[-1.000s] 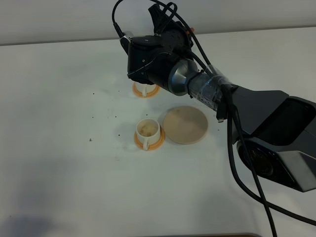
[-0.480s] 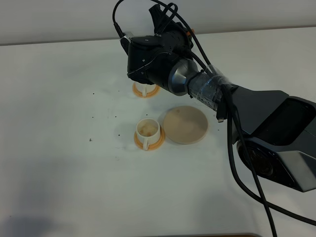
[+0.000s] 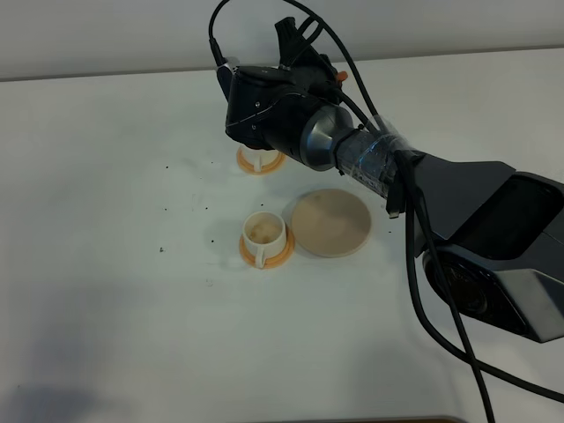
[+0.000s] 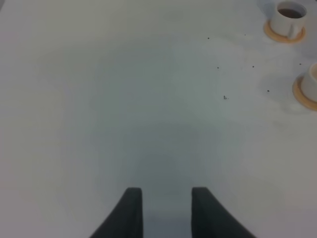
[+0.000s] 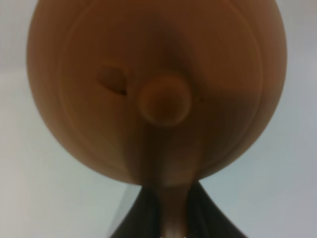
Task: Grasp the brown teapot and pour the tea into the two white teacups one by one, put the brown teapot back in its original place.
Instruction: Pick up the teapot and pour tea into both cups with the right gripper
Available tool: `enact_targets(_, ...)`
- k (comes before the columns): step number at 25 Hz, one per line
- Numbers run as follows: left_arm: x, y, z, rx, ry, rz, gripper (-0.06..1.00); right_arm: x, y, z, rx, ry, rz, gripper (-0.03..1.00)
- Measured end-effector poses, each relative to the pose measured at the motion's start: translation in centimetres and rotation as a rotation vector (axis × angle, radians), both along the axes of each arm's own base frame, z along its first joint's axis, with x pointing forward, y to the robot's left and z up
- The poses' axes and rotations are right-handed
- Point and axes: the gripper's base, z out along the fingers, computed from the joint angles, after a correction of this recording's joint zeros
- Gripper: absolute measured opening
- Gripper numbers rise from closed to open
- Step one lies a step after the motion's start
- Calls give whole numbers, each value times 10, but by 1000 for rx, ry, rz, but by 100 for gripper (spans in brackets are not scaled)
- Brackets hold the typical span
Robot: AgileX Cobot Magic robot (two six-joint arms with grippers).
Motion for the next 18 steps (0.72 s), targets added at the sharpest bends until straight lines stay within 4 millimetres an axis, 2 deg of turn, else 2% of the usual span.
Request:
enact_targets(5, 0, 0, 0, 0, 0, 0, 24, -3, 0, 0, 56, 52, -51, 9)
enact_targets(8, 0, 0, 0, 0, 0, 0, 24, -5, 0, 13, 122, 85, -111, 9)
enact_targets(13, 0, 0, 0, 0, 0, 0, 24, -3, 2, 42, 349, 122, -177, 9)
enact_targets(18, 0, 0, 0, 0, 0, 0, 24, 3, -5, 53, 543, 175, -288, 9)
